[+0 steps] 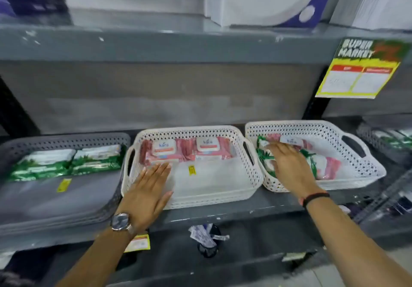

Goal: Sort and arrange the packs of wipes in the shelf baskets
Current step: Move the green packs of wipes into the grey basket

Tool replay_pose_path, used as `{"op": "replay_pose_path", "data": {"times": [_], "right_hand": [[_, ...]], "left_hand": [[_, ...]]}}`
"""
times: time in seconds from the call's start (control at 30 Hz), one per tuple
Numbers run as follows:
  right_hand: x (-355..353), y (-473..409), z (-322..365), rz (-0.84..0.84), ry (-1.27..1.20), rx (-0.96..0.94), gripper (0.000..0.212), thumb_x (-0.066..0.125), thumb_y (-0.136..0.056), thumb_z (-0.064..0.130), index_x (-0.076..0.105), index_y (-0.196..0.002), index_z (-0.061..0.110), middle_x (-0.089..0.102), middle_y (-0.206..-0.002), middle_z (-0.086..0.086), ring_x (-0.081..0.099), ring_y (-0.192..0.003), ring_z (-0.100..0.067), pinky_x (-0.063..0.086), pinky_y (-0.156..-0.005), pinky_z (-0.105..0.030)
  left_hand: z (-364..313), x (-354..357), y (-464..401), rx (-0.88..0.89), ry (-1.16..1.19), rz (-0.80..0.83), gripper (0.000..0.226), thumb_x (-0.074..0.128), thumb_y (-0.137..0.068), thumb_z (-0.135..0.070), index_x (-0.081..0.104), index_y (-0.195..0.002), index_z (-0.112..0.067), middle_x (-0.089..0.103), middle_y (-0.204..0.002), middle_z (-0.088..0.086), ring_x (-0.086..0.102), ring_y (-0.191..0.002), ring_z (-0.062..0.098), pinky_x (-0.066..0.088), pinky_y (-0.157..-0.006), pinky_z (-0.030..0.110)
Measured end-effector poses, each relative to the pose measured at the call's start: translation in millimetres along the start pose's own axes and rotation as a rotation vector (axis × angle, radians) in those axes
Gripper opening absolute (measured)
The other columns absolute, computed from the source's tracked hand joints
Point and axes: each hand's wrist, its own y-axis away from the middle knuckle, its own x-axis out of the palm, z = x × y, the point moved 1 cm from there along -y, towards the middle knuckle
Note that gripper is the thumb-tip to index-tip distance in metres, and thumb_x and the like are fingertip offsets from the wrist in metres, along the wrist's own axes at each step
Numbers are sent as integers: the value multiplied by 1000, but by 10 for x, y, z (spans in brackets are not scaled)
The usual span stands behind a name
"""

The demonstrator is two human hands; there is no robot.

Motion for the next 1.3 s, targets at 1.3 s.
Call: {"op": "replay_pose_path", "data": {"times": [1.3], "right_hand": [[-36, -861, 2708, -37, -571, -340, 68, 83, -61, 24, 44, -112, 4, 62, -113, -17, 58, -100, -37, 42, -85, -41]], "left_hand": [[1319, -153, 1202, -346, -110, 88, 83, 0, -92, -52, 48, -122, 8, 52, -127, 27, 48, -115, 46, 15, -103, 36]]}}
